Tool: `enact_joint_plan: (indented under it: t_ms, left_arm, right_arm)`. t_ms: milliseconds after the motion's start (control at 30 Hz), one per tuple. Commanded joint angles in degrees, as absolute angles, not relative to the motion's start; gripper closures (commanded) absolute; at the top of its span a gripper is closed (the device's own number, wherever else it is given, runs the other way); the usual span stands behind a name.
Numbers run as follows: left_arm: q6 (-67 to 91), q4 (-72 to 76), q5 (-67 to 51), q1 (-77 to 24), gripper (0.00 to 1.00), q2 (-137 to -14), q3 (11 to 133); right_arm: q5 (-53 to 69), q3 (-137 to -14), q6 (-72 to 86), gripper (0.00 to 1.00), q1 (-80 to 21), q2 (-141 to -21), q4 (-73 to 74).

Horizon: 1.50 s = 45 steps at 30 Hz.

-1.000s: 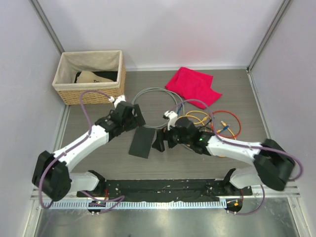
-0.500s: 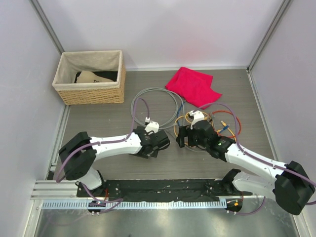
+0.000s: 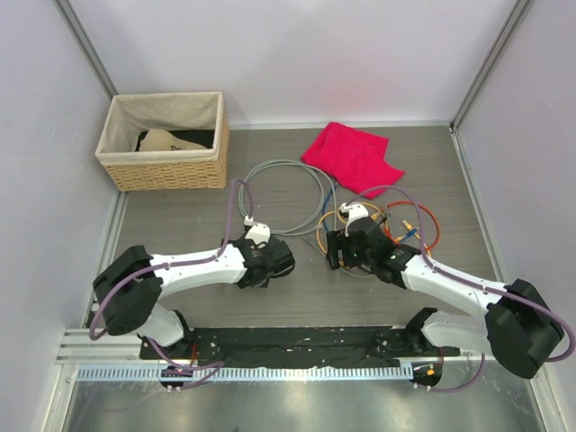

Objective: Insert the plug into the switch port
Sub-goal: Adjust the switch port at the center of the board, then pick up the connector from the center of the board.

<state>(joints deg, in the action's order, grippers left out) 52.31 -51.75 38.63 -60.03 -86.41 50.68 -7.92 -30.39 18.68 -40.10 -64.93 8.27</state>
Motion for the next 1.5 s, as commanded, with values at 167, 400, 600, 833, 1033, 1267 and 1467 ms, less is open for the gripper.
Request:
enact_joint_plan:
  t_ms: [167, 400, 600, 833, 1033, 1267, 1467]
  left_arm:
    - [50.7, -51.1, 39.6, -58.3, 0.00, -70.4, 52.5]
    - [40.2, -46.9, 26.0, -48.4, 0.00, -59.5, 56.4]
    - [30.3, -48.5, 22.1, -43.2, 0.00, -58.3, 62.0]
    - [27.2, -43.1, 20.5, -40.7, 0.00, -57.9, 57.2]
    - [26.5, -42.2, 12.0, -33.1, 0.00, -56.8, 55.0]
    - [26.8, -41.2, 7.3, -29.2, 0.00, -56.3, 53.9]
    - [26.9, -41.1, 7.0, -28.2, 0.00, -56.1, 53.4]
  right_arm:
    - [-9.0, -36.7, 13.6, 0.37, -40.0, -68.5, 8.8]
    - [-9.8, -38.9, 14.9, 0.47, -38.0, -72.2, 10.7]
    - [-6.6, -42.8, 16.1, 0.48, -32.3, -77.9, 10.5]
    - [-6.1, -45.4, 17.8, 0.55, -28.8, -79.4, 14.9]
    - [-2.4, -44.6, 21.3, 0.58, -28.7, -79.8, 18.4]
    - [4.6, -44.0, 21.4, 0.59, -28.9, -76.0, 22.2]
    - [1.0, -41.5, 24.7, 0.56, -28.8, -70.0, 28.7]
